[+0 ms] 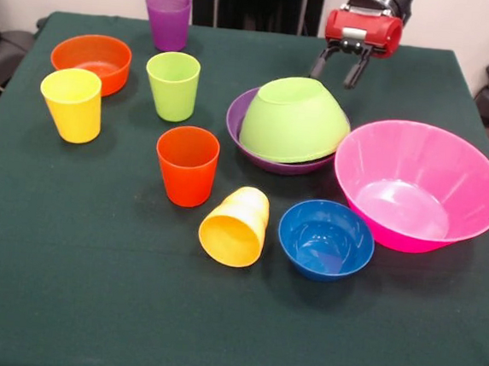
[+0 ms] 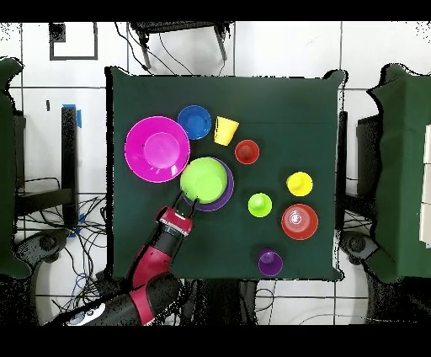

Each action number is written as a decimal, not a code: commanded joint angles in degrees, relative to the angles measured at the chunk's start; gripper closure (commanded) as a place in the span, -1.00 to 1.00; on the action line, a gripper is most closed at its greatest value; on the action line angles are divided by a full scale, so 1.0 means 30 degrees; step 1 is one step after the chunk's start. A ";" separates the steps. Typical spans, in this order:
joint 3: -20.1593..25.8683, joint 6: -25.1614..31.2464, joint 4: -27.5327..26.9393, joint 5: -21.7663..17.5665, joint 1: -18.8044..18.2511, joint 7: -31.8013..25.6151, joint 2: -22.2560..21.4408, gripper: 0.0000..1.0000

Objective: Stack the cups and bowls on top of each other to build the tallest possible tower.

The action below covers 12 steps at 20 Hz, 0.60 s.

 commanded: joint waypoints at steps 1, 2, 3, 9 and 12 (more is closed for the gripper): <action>0.1987 0.3591 -0.2979 0.1122 0.0542 -0.2648 0.1365 -1.00; 0.1940 0.3679 -0.3022 0.1129 0.0590 -0.2614 0.1408 -1.00; 0.1878 0.3722 -0.2990 0.0978 0.0590 -0.2529 0.1387 -1.00; 0.1761 0.3914 -0.2704 -0.0240 0.0350 -0.1984 0.0805 -1.00; 0.1815 0.3870 -0.2386 -0.1120 0.0054 -0.1756 0.0126 -1.00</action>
